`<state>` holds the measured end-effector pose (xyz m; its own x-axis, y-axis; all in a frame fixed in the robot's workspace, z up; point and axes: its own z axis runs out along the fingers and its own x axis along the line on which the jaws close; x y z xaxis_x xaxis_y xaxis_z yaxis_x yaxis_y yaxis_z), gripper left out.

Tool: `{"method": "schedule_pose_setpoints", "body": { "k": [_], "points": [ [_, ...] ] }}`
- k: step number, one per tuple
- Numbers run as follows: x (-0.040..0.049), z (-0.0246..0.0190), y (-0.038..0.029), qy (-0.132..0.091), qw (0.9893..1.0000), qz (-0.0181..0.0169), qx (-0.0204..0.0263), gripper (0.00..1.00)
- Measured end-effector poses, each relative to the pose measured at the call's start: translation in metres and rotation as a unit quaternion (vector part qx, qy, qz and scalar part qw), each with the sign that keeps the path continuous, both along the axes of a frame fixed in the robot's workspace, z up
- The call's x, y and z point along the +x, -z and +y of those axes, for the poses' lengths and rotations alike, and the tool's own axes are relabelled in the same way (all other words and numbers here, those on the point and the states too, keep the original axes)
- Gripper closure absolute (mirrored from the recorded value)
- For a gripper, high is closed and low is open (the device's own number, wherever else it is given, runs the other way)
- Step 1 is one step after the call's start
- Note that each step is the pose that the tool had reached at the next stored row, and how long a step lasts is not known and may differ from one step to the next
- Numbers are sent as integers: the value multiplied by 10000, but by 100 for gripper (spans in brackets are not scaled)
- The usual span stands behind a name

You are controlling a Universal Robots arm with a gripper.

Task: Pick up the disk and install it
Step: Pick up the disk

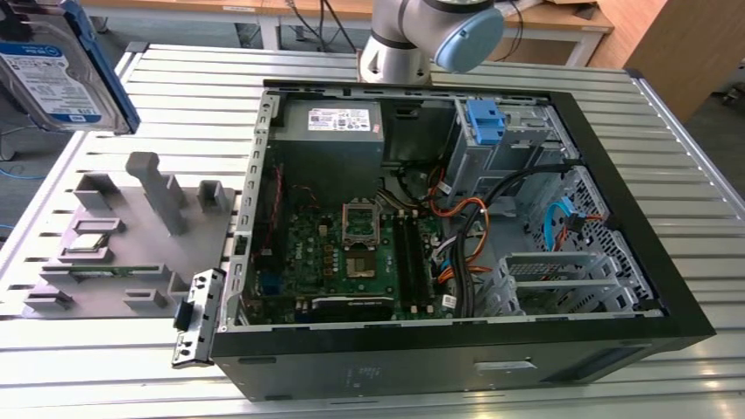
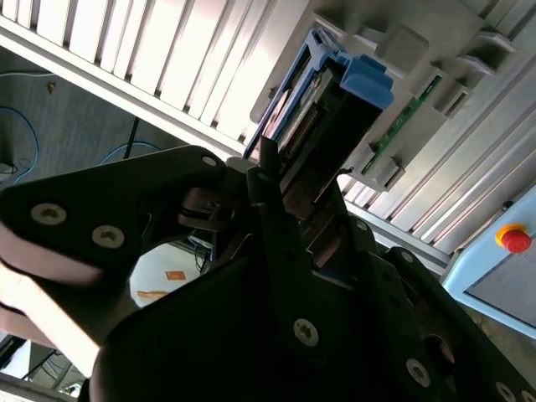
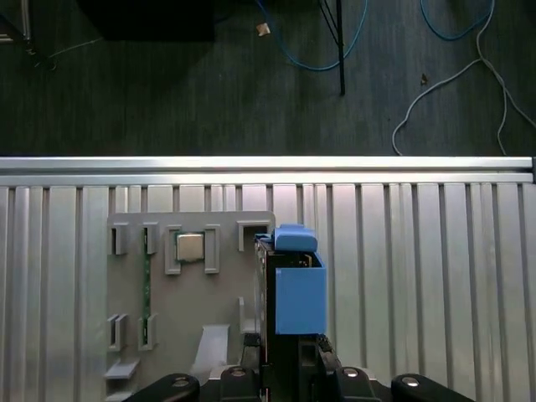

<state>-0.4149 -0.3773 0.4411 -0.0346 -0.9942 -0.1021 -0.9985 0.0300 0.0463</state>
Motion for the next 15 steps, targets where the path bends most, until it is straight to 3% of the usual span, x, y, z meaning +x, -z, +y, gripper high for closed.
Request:
{"method": "schedule_pose_setpoints", "body": {
  "k": [11, 15],
  "points": [
    [7, 1, -262, 0, 9999, 2, 139, 65],
    [7, 1, -314, 1, 9999, 1, 172, 65]
  ]
}}
